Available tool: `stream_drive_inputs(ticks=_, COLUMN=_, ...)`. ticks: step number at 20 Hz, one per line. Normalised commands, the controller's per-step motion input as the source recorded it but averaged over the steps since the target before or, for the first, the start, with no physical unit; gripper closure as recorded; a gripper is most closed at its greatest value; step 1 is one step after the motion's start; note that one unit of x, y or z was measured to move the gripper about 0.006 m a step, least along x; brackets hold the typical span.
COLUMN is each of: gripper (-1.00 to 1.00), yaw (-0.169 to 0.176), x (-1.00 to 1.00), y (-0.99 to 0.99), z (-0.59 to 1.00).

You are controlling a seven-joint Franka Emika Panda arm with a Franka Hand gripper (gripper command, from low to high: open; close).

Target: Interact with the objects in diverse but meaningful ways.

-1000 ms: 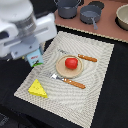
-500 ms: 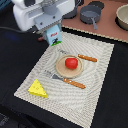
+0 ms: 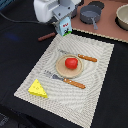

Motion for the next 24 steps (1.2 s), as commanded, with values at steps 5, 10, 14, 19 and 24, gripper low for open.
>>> stream_drive_inputs(ticks=5, gripper=1.00, yaw=0.043, x=0.13, y=0.25, z=-0.43)
stream_drive_inputs(ticks=10, gripper=1.00, yaw=0.027, x=0.02, y=0.02, z=-0.51)
stream_drive_inputs(ticks=14, gripper=1.00, yaw=0.038, x=0.00, y=0.11, z=-0.53)
stream_drive_inputs(ticks=19, gripper=-1.00, yaw=0.036, x=0.08, y=0.29, z=-0.03)
stream_drive_inputs(ticks=24, gripper=-1.00, yaw=-0.001, x=0.35, y=0.45, z=0.91)
